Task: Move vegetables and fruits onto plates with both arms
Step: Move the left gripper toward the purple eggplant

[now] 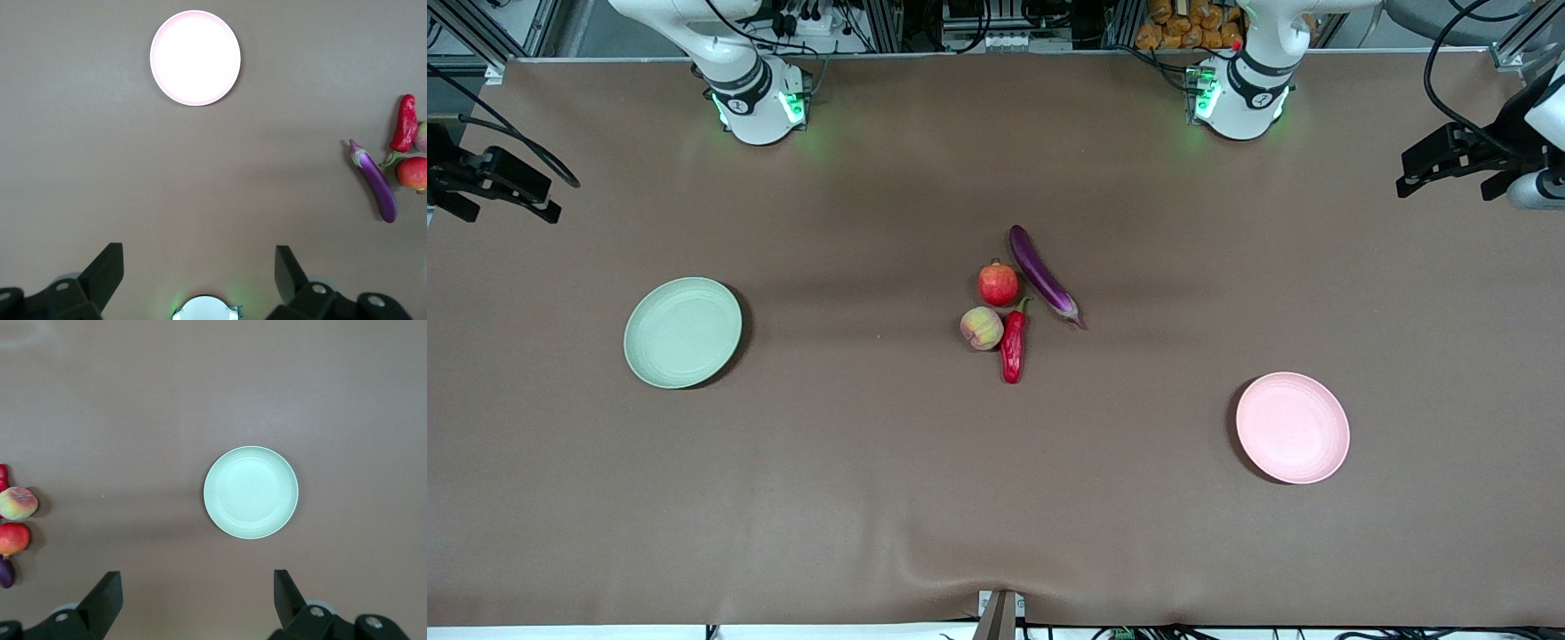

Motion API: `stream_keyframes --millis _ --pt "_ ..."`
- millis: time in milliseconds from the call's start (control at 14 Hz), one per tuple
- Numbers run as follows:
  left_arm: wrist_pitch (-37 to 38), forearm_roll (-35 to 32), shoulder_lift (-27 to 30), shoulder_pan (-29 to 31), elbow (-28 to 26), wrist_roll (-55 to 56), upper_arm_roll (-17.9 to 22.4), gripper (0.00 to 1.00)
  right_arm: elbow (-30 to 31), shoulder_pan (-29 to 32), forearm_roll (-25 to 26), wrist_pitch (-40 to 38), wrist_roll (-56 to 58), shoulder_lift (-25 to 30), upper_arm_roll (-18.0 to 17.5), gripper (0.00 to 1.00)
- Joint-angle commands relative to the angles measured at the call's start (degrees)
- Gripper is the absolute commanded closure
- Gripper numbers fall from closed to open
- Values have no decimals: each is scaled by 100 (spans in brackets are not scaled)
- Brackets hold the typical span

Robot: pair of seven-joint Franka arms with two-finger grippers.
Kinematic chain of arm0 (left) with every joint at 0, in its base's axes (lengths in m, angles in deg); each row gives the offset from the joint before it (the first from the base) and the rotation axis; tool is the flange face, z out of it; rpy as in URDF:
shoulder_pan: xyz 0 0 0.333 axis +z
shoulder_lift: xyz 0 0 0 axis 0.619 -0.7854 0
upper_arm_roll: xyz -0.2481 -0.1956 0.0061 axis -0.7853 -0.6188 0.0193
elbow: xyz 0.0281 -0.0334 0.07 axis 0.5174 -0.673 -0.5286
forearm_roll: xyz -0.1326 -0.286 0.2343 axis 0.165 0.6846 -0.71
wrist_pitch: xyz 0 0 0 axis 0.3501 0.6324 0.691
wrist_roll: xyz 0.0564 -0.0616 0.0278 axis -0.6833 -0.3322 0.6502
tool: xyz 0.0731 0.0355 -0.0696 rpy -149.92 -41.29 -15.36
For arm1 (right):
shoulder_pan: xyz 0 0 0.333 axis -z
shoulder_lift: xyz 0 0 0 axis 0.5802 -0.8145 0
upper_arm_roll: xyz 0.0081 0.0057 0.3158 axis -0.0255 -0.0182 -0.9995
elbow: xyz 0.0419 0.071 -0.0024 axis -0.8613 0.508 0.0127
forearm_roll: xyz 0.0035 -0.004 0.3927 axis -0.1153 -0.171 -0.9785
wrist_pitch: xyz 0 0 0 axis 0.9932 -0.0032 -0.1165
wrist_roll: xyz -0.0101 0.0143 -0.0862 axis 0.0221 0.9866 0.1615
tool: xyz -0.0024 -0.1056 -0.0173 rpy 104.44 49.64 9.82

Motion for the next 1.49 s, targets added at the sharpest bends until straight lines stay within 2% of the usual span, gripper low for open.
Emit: stream_keyframes --millis 0,427,783,1068,1210,1424 --pt "6 -7 -1 61 13 -112 -53 0 -43 69 -152 -78 -65 -7 -9 0" --pt "14 19 -230 131 180 -60 -71 0 -43 77 -152 -79 -65 -7 -9 0" --pt "-90 151 -878 52 215 272 -168 0 -43 69 -161 -61 -65 -7 0 0" --pt "-187 229 -1301 26 259 976 -203 0 -43 95 -161 -96 -65 -7 9 0" --pt "-240 614 -1600 -79 250 1195 -211 0 -43 95 -161 -96 -65 2 9 0" --pt "-617 731 -1698 -422 -29 2477 -229 0 -43 86 -161 -88 -65 -7 9 0"
